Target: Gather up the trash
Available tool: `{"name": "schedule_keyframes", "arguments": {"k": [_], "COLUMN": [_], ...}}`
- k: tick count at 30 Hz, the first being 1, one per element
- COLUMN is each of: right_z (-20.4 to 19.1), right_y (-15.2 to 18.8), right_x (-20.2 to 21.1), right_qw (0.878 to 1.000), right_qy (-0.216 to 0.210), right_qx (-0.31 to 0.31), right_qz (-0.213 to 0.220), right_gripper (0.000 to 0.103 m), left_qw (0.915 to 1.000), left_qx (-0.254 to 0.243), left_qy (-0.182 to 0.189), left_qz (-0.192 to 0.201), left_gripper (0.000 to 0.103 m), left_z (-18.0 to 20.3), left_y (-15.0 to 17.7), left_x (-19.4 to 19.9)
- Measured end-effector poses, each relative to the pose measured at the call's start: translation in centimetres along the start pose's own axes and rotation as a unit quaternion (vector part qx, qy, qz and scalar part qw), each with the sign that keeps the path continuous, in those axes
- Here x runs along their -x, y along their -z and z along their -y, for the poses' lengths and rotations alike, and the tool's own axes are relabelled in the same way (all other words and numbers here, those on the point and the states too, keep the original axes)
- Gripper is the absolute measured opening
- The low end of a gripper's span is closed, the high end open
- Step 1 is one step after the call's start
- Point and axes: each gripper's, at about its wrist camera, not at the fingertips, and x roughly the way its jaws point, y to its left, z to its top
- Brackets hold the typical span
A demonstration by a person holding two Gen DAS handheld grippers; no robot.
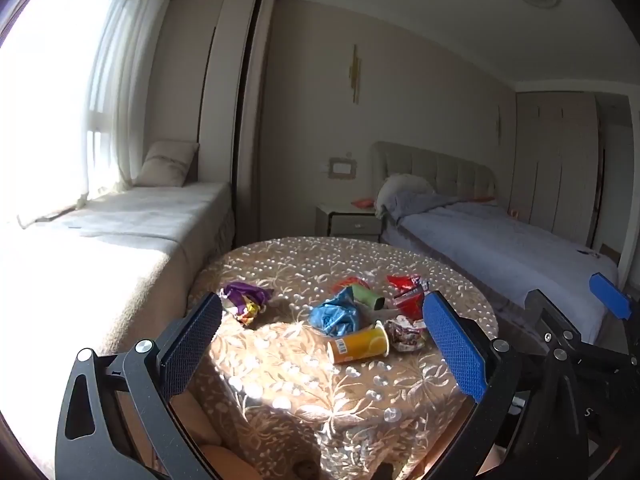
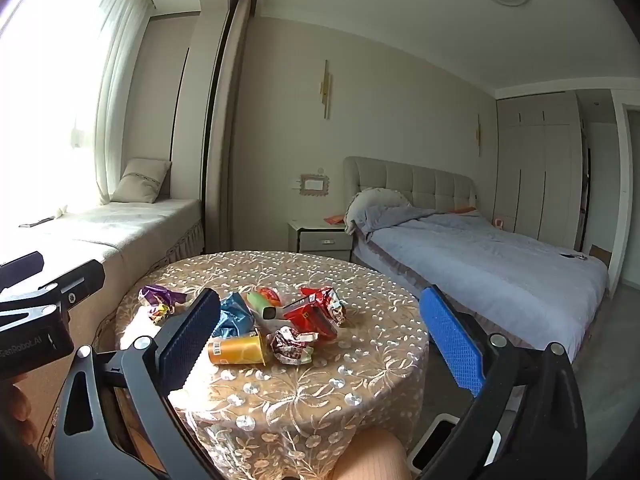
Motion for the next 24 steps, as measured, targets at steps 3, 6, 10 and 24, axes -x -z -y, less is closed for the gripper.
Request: {"name": "schedule_keyframes", "arguments": {"k": [3,6,10,24], "right_z": [0.0,0.0,-0.1,-0.1], "right_y": [0.0,-0.1,0.0,0.1], "right_x": [-0.1,-0.1,-0.2,-0.4], "right_qw": [1.000,1.000,1.000,1.000], "right_qy": [0.000,0.000,-0.001,-0.002], "right_qx": [0.000,-0.001,0.001,0.000], "right_qz": [0.000,0.001,-0.001,-0.005], "right_gripper": [0.099,0.099,0.099,0.099], "left_qw": [0.9998,0.9993,0.9994,0.9995], "left_qx": [0.007,-0.001,-0.012,-0.012], "left_qy": [0.015,0.030,0.023,0.019], "left_qz": [0.004,0.021,0.024,0.024], "left_gripper": [0.098,0.098,0.098,0.098], "left_z": [-0.1,0.3,1.3,0.4], "left_y": [0.0,0.0,0.8,0.7], "left_x": [0.1,0.6,-0.2,0.2]}}
